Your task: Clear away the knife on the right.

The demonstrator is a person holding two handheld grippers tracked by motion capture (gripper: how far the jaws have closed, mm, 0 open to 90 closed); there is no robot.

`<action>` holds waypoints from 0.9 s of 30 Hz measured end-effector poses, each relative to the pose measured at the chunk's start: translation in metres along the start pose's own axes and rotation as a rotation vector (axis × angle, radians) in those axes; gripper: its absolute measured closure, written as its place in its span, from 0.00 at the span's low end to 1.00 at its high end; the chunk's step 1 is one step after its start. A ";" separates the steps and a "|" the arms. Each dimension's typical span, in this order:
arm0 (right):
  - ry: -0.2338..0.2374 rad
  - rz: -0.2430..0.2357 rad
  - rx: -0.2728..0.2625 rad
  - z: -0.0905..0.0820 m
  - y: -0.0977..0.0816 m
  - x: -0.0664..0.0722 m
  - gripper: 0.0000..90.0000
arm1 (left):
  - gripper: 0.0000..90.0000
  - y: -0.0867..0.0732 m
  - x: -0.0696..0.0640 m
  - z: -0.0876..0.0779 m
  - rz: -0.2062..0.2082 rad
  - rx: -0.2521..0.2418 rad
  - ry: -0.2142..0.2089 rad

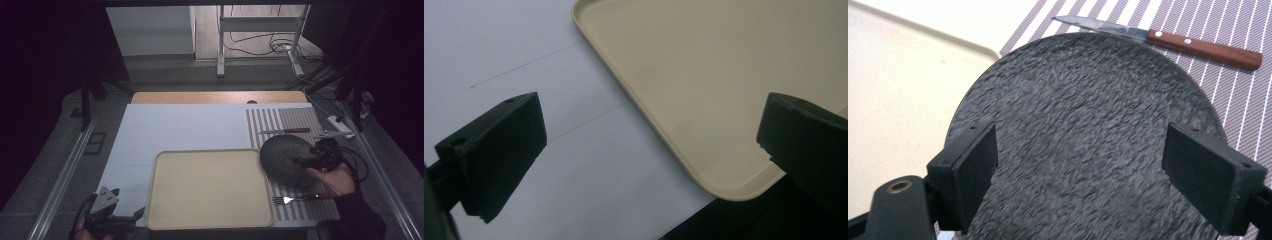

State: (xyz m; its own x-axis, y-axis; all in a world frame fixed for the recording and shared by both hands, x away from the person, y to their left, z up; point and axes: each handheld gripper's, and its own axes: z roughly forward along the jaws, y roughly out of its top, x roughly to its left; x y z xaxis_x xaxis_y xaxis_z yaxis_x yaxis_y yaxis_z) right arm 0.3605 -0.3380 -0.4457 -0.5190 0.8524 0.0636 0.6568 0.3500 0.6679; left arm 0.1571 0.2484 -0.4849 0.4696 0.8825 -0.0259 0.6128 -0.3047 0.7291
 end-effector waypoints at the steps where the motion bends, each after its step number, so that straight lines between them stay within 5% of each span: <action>1: -0.002 0.000 -0.001 0.002 0.003 -0.002 0.16 | 0.00 0.000 0.000 0.000 0.000 0.001 0.000; 27: -0.024 0.030 0.036 0.040 0.043 -0.030 0.16 | 0.00 0.000 0.000 0.000 0.001 0.002 -0.003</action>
State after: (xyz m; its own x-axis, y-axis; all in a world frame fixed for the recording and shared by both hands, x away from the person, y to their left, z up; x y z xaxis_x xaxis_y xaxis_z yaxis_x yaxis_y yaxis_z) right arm 0.4266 -0.3330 -0.4485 -0.4857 0.8717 0.0655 0.6912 0.3371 0.6392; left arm 0.1573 0.2485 -0.4850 0.4723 0.8810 -0.0270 0.6134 -0.3065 0.7279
